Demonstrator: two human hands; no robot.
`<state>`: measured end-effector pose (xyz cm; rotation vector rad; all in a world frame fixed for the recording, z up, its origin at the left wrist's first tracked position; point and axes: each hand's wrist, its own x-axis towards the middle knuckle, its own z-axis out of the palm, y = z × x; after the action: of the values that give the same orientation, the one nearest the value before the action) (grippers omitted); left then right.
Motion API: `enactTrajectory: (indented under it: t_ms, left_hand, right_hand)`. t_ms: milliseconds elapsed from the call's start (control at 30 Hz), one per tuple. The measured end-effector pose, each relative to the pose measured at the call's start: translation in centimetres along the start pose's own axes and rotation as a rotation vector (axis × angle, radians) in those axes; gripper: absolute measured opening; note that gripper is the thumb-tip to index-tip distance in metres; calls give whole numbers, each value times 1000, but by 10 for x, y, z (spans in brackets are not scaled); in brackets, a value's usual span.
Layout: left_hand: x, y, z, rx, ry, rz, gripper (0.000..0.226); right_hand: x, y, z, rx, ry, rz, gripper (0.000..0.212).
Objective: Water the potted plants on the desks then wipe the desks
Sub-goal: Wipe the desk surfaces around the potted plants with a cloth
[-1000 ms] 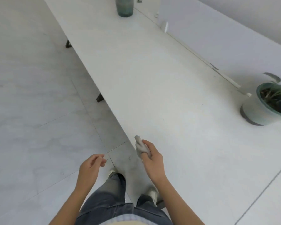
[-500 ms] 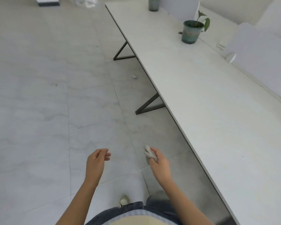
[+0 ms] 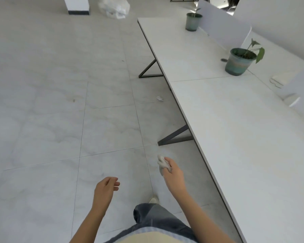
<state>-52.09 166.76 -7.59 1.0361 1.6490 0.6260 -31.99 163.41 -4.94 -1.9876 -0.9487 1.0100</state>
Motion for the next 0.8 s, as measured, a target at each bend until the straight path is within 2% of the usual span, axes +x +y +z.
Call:
enactTrajectory:
  t_ms: [233, 367, 467, 600, 800]
  left_hand:
    - [75, 103, 46, -21, -35, 120, 20]
    - [108, 119, 64, -22, -61, 77, 20]
    - [144, 130, 74, -23, -74, 14, 22]
    - [214, 172, 89, -15, -106, 39, 23]
    - [341, 277, 106, 47, -204, 193, 25]
  right_hand:
    - [98, -29, -29, 3, 22, 9, 32]
    - [132, -25, -26, -69, -67, 67, 33]
    - [170, -34, -29, -49, -65, 91, 31]
    - [237, -63, -31, -20, -6, 113, 30]
    - [334, -125, -20, 106, 161, 112, 24]
